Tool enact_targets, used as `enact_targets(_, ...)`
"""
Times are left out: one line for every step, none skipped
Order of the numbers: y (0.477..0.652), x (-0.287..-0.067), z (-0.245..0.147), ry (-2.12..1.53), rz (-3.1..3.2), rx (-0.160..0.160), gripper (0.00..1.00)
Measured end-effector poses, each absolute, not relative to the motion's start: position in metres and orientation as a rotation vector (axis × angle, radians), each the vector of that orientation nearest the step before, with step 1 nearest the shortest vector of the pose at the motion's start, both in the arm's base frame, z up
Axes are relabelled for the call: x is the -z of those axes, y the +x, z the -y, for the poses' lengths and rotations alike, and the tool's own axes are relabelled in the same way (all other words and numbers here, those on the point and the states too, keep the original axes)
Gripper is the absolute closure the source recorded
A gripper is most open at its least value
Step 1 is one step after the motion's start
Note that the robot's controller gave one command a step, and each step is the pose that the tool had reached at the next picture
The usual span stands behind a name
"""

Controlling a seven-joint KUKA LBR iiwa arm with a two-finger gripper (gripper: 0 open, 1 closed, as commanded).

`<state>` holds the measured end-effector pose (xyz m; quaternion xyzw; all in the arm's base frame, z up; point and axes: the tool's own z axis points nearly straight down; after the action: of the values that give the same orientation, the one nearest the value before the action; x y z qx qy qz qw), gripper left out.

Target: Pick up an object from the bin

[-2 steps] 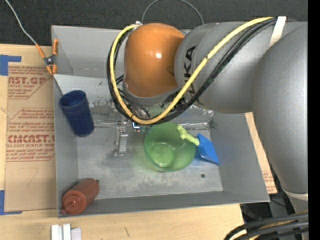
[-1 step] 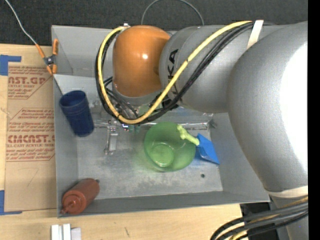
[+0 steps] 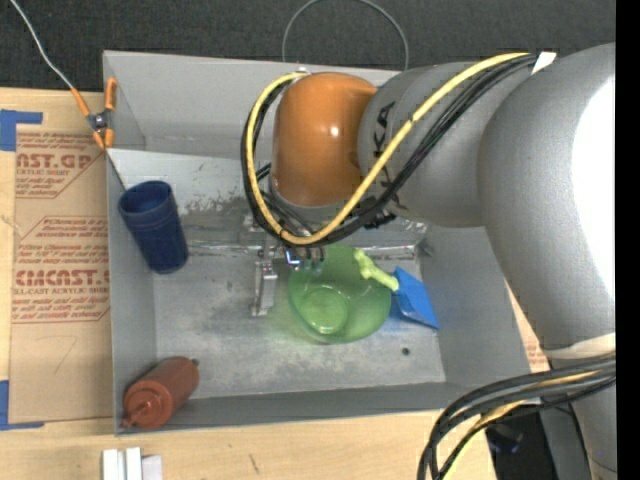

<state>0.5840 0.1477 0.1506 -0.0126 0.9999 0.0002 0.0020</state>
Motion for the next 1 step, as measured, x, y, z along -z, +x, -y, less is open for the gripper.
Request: enact_targets(0.5876, -0.2332, -0.152, 0.031, -3.139, -0.007, 0.0)
